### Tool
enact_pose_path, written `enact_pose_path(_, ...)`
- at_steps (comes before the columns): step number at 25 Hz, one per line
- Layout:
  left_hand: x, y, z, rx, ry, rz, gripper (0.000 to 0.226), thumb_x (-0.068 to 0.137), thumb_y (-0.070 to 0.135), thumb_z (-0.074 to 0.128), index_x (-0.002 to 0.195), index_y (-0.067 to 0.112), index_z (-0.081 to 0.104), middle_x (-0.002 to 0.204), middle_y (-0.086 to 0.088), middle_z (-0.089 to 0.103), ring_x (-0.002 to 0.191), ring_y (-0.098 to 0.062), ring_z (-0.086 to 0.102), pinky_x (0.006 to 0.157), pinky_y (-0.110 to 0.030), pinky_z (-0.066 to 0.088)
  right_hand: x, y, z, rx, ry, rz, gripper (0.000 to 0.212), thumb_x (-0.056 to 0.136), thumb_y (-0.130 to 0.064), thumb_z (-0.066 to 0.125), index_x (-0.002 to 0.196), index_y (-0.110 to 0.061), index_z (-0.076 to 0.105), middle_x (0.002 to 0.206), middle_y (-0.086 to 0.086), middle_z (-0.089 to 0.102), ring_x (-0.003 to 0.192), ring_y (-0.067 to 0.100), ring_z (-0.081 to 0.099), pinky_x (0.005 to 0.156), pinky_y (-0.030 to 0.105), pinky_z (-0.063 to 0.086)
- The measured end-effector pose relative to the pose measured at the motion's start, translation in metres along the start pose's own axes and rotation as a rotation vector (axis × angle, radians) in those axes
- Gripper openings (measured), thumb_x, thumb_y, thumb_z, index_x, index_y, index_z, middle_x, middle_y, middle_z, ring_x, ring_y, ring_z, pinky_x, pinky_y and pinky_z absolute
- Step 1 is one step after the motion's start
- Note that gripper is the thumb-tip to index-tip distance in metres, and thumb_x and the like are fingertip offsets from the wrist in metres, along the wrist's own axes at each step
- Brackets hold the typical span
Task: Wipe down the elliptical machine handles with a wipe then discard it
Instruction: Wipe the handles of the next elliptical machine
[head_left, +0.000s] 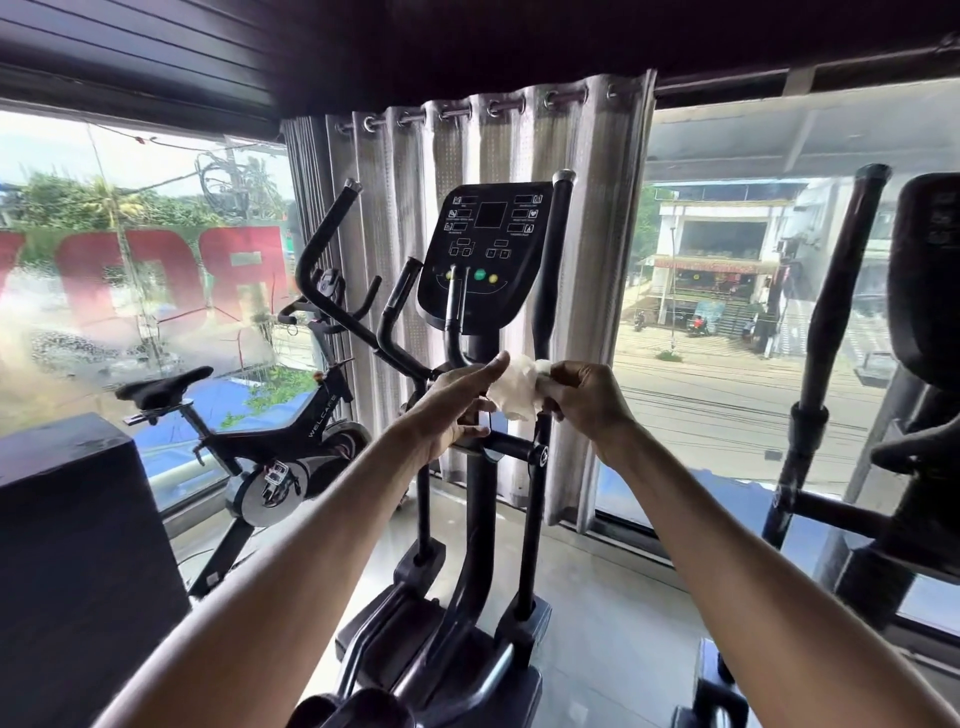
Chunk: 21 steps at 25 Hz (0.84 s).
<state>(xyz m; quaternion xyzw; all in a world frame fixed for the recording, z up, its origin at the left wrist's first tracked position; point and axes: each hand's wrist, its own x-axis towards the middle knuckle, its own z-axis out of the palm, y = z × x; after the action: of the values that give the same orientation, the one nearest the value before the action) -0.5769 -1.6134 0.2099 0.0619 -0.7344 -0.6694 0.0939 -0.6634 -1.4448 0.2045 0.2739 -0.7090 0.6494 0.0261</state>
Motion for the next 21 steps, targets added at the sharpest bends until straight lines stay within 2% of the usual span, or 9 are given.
enact_pose_path(3, 0.005, -0.001, 0.005, 0.012, -0.003, 0.099, 0.015, 0.088, 0.041, 0.075, 0.09, 0.026, 0.077, 0.096, 0.003, 0.077, 0.094, -0.015, 0.067, 0.092, -0.046, 0.054, 0.005, 0.002, -0.005, 0.048, 0.008, 0.097, 0.009, 0.088, -0.01, 0.073, 0.08, -0.006, 0.076, 0.058, 0.004, 0.06, 0.05, 0.012, 0.047, 0.048, 0.027, 0.037)
enact_pose_path(6, 0.017, -0.001, 0.007, -0.003, 0.087, 0.128, 0.005, 0.089, 0.021, 0.078, 0.089, 0.017, 0.077, 0.098, -0.003, 0.077, 0.091, -0.016, 0.069, 0.076, -0.035, 0.058, 0.01, 0.001, -0.011, 0.069, 0.01, 0.149, 0.013, 0.087, -0.018, 0.073, 0.076, -0.013, 0.076, 0.059, 0.001, 0.062, 0.057, 0.016, 0.051, 0.049, 0.026, 0.038)
enact_pose_path(8, 0.022, 0.0, 0.012, -0.042, 0.119, 0.136, 0.008, 0.089, 0.017, 0.077, 0.094, 0.011, 0.076, 0.099, -0.007, 0.076, 0.088, -0.017, 0.069, 0.07, -0.031, 0.058, 0.014, 0.002, -0.017, 0.121, 0.006, 0.195, 0.017, 0.085, -0.031, 0.072, 0.081, -0.017, 0.078, 0.073, 0.003, 0.072, 0.072, 0.024, 0.065, 0.059, 0.031, 0.05)
enact_pose_path(11, 0.027, 0.006, 0.024, -0.036, 0.151, 0.156, 0.02, 0.089, 0.014, 0.077, 0.104, 0.001, 0.074, 0.094, -0.01, 0.075, 0.081, -0.016, 0.069, 0.068, -0.03, 0.061, 0.02, 0.004, -0.026, 0.16, -0.085, 0.222, 0.052, 0.073, -0.064, 0.075, 0.097, -0.019, 0.077, 0.096, 0.008, 0.078, 0.099, 0.032, 0.072, 0.087, 0.048, 0.057)
enact_pose_path(13, 0.031, 0.008, 0.031, -0.024, 0.188, 0.18, 0.019, 0.089, 0.013, 0.078, 0.102, 0.0, 0.073, 0.09, -0.008, 0.075, 0.078, -0.016, 0.067, 0.069, -0.03, 0.061, 0.023, 0.006, -0.03, 0.132, -0.124, 0.172, 0.059, 0.066, -0.071, 0.079, 0.092, -0.018, 0.077, 0.097, 0.007, 0.077, 0.102, 0.032, 0.071, 0.09, 0.049, 0.057)
enact_pose_path(15, 0.037, 0.01, 0.036, -0.022, 0.221, 0.205, 0.012, 0.088, 0.013, 0.078, 0.096, 0.005, 0.074, 0.086, -0.004, 0.075, 0.075, -0.015, 0.067, 0.068, -0.03, 0.062, 0.027, 0.005, -0.035, 0.126, -0.151, 0.119, 0.043, 0.068, -0.06, 0.084, 0.084, -0.02, 0.077, 0.096, 0.005, 0.078, 0.1, 0.029, 0.073, 0.085, 0.044, 0.06)
enact_pose_path(17, 0.044, 0.013, 0.043, -0.012, 0.268, 0.237, 0.008, 0.088, 0.014, 0.079, 0.09, 0.009, 0.073, 0.084, -0.003, 0.074, 0.072, -0.013, 0.067, 0.064, -0.028, 0.061, 0.033, 0.002, -0.039, 0.155, -0.18, 0.07, 0.024, 0.071, -0.04, 0.087, 0.081, -0.022, 0.076, 0.096, 0.004, 0.078, 0.094, 0.026, 0.074, 0.078, 0.039, 0.061)
enact_pose_path(19, 0.054, 0.018, 0.051, -0.024, 0.302, 0.258, 0.009, 0.088, 0.016, 0.079, 0.088, 0.012, 0.071, 0.086, -0.003, 0.074, 0.073, -0.014, 0.07, 0.061, -0.028, 0.06, 0.045, 0.002, -0.043, 0.216, -0.162, 0.065, 0.025, 0.073, -0.017, 0.087, 0.094, -0.012, 0.075, 0.098, 0.007, 0.078, 0.091, 0.027, 0.075, 0.072, 0.036, 0.062)
enact_pose_path(21, 0.063, 0.026, 0.056, -0.033, 0.272, 0.239, 0.018, 0.087, 0.022, 0.08, 0.098, 0.011, 0.072, 0.093, -0.005, 0.076, 0.076, -0.015, 0.072, 0.065, -0.031, 0.062, 0.059, 0.002, -0.047, 0.211, -0.096, 0.076, 0.02, 0.078, -0.007, 0.083, 0.096, -0.006, 0.075, 0.095, 0.01, 0.078, 0.091, 0.031, 0.075, 0.075, 0.039, 0.063)
